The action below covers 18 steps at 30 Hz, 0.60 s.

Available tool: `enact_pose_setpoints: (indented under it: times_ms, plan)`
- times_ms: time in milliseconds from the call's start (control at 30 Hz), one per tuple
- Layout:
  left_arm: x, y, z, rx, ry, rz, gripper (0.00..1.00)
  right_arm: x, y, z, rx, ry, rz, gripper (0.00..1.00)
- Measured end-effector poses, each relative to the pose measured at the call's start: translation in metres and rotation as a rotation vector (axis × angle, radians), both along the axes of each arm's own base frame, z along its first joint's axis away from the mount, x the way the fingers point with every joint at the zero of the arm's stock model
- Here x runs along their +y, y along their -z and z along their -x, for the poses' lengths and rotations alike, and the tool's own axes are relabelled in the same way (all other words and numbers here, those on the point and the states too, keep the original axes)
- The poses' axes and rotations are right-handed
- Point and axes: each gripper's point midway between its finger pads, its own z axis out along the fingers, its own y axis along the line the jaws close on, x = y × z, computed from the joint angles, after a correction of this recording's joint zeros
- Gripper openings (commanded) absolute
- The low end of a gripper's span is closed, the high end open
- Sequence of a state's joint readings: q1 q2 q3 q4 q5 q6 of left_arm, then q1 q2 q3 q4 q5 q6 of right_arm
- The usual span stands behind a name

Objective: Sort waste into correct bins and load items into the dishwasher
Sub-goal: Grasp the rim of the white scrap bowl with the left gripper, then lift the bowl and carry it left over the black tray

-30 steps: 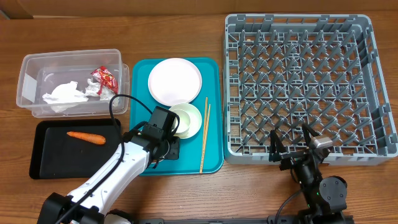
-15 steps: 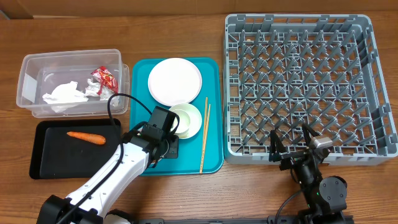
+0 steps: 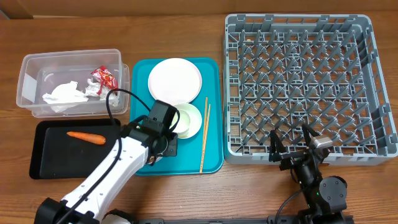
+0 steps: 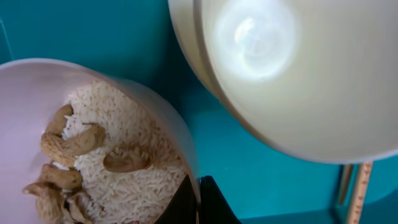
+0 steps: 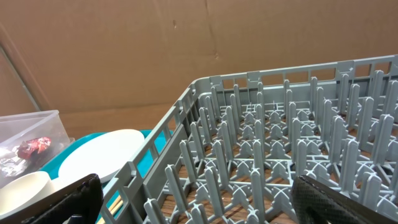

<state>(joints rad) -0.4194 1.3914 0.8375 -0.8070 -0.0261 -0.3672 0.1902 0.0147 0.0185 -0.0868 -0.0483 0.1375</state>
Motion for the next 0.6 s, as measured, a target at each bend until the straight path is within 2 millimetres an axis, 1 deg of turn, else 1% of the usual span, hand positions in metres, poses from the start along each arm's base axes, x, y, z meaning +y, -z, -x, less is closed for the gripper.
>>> enact_pose_setpoints:
  times_ms: [267, 433, 600]
  plan:
    - [-0.004, -0.038, -0.012, -0.016, -0.002, -0.003, 0.04, 0.0, 0.0, 0.0, 0.0, 0.0, 0.0, 1.0]
    - [0.007, -0.058, -0.015, -0.026, -0.015, -0.068, 0.04, 0.0, 0.0, 0.0, 0.0, 0.0, 0.0, 1.0]
    - [0.016, -0.067, -0.023, -0.067, -0.025, -0.118, 0.04, 0.0, 0.0, 0.0, 0.0, 0.0, 0.0, 1.0]
